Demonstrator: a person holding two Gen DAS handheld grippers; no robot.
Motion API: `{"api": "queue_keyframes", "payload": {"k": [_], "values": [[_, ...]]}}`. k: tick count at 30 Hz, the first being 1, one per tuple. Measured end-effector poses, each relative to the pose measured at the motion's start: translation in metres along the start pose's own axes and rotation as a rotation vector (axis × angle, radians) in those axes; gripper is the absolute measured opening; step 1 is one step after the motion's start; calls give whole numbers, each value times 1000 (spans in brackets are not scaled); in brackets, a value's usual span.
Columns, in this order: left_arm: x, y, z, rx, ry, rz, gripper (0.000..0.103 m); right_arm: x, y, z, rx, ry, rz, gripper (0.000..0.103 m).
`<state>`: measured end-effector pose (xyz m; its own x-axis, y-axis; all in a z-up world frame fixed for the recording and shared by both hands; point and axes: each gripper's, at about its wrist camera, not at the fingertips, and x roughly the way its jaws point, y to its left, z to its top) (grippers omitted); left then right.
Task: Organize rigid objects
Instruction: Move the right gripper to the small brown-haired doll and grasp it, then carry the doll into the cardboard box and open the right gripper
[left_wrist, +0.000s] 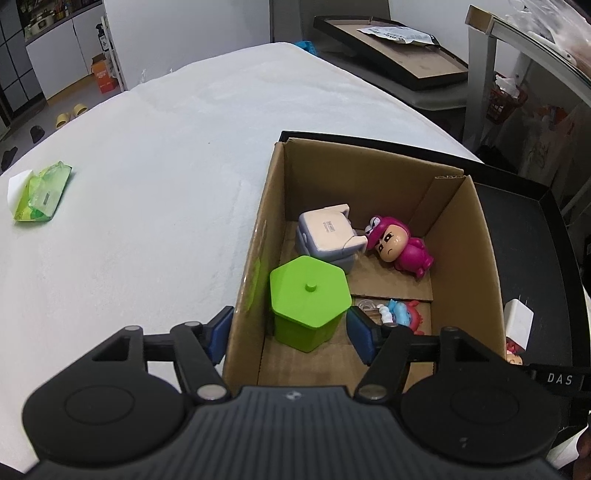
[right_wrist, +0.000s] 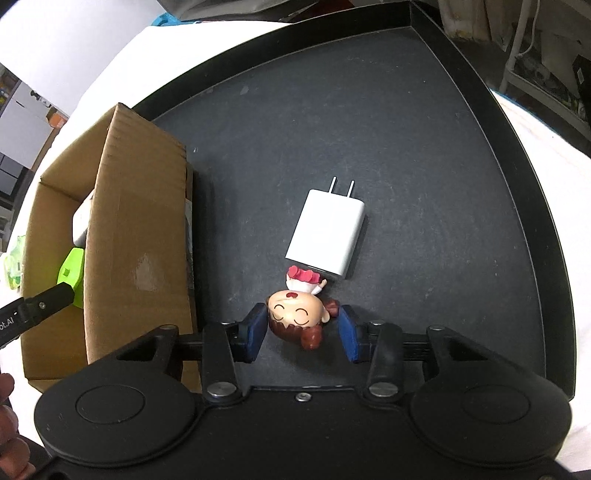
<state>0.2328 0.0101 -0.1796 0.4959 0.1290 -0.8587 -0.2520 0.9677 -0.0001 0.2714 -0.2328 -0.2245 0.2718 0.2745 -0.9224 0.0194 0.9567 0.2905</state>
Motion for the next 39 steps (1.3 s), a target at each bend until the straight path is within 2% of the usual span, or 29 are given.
{"api": "queue_keyframes", "payload": {"k": [15,39], "values": [[-6,13,2,-48,-5,-51,64,-23,17,6,-37,-47,1,41],[-13,41,0,-128,-33,-133,64,-71,94,25,-123,-191,-13,41]]}}
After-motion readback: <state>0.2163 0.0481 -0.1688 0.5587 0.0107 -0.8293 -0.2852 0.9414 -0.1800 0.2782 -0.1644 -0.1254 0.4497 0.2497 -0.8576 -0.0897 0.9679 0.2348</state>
